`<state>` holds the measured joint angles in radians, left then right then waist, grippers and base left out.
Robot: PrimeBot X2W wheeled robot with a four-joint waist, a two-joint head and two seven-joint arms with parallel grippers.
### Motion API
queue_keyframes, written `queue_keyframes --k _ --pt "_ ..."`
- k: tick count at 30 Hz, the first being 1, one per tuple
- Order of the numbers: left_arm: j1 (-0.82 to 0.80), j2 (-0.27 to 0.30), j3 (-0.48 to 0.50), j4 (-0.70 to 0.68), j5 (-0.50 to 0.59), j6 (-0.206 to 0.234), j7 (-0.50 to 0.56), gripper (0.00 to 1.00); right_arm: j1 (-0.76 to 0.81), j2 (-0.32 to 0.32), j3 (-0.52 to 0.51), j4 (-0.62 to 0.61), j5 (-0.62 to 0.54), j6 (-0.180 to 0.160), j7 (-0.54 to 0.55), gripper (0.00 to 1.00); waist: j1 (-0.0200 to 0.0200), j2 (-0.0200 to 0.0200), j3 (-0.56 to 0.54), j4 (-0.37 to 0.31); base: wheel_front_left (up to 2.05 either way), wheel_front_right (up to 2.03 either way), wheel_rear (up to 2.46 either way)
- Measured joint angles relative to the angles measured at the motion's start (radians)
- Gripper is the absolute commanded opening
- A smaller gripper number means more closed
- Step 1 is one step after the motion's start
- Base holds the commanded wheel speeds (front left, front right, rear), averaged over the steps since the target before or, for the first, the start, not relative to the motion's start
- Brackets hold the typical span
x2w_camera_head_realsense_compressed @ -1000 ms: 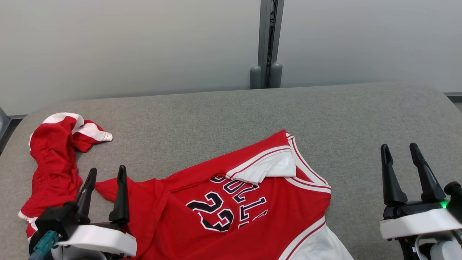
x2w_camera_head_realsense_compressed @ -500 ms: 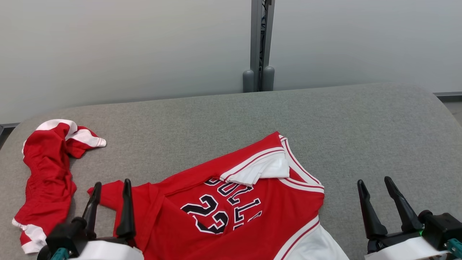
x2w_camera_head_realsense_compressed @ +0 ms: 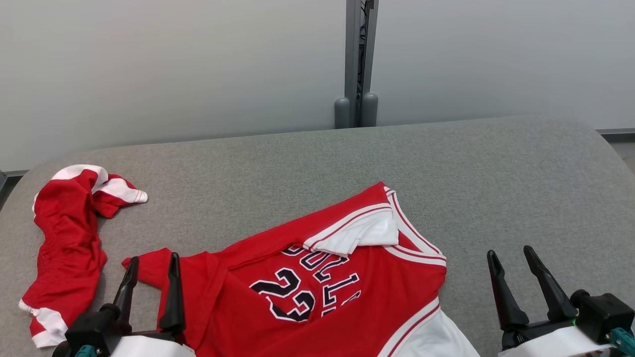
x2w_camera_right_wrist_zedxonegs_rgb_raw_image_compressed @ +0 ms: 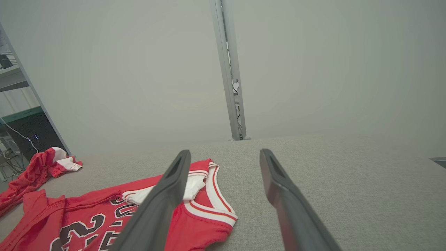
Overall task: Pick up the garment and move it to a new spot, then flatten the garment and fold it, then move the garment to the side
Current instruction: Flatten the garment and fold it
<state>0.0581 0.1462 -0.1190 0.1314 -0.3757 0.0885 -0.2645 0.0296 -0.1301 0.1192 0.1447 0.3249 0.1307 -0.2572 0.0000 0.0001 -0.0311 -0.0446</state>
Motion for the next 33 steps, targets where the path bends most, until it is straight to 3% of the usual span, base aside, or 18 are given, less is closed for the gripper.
queue_keyframes --k 27,33 --pt "-0.006 -0.036 0.050 0.044 0.059 -0.053 0.000 1.00 -0.001 0.000 0.004 0.003 0.006 0.000 0.000 1.00 0.0000 0.0000 0.004 0.015 0.00 0.00 0.00" --pt "-0.004 -0.017 0.050 0.071 0.061 -0.058 0.009 1.00 -0.006 -0.014 0.018 0.045 0.017 0.000 0.002 1.00 0.0000 0.0000 0.003 0.015 0.00 0.00 0.00"
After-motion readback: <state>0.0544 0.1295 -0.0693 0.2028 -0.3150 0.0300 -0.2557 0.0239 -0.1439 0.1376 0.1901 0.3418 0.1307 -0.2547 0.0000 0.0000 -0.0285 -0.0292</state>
